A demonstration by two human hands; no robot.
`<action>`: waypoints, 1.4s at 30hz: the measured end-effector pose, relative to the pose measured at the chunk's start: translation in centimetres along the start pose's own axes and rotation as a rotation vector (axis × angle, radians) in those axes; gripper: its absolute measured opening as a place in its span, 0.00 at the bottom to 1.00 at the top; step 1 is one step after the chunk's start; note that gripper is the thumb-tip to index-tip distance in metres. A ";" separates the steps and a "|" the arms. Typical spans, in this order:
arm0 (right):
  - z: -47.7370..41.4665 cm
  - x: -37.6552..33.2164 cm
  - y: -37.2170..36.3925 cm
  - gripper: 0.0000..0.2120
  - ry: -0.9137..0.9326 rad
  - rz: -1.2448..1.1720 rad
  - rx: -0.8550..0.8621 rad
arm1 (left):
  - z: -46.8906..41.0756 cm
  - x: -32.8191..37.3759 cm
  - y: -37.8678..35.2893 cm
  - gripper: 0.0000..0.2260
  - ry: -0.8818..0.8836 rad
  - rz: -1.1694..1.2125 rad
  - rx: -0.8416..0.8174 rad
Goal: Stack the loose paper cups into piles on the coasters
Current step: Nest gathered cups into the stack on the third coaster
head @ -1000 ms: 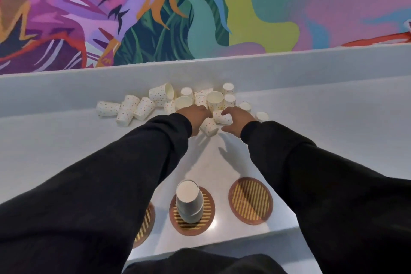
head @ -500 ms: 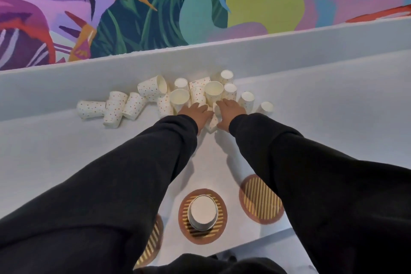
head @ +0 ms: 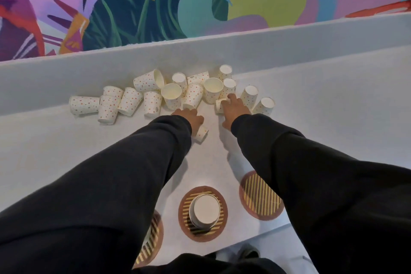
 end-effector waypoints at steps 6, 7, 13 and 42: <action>-0.2 0.9 0.4 0.34 0.052 -0.050 -0.037 | 1.7 -0.9 2.0 0.28 0.048 0.281 0.099; -0.2 0.9 0.4 0.33 0.063 -0.052 -0.046 | 2.0 -1.2 2.3 0.29 0.072 0.339 0.110; 0.4 1.6 -0.5 0.24 0.145 0.062 -0.051 | 4.1 -1.8 4.1 0.32 0.222 0.642 0.232; 18.0 19.6 -2.9 0.20 0.059 -1.132 0.013 | 16.6 25.6 -2.1 0.30 0.346 1.269 0.439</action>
Point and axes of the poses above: each hand's wrist, its own z-axis away from the middle knuckle, its own y-axis out of the back of the hand, x = y × z, the point moved 3 cm from there along -z, towards the middle knuckle, and after that the axes turned 2 degrees about y, right-handed, at the moved point
